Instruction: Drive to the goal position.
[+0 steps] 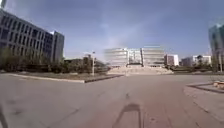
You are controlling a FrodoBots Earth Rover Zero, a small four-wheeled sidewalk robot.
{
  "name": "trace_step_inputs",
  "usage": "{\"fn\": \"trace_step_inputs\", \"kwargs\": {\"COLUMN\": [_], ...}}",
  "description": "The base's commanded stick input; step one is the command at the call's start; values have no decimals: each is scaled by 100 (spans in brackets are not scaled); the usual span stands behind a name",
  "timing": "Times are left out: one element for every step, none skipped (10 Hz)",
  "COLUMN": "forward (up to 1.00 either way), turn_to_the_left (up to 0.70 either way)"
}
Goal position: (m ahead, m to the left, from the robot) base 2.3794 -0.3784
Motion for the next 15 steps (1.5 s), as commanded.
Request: {"fn": "trace_step_inputs", "kwargs": {"forward": [70,70,70,70,70,70,70,70,70,70,70,70,70,70,70], "turn_to_the_left": [0,0,0,0,0,0,0,0,0,0,0,0,0,0,0]}}
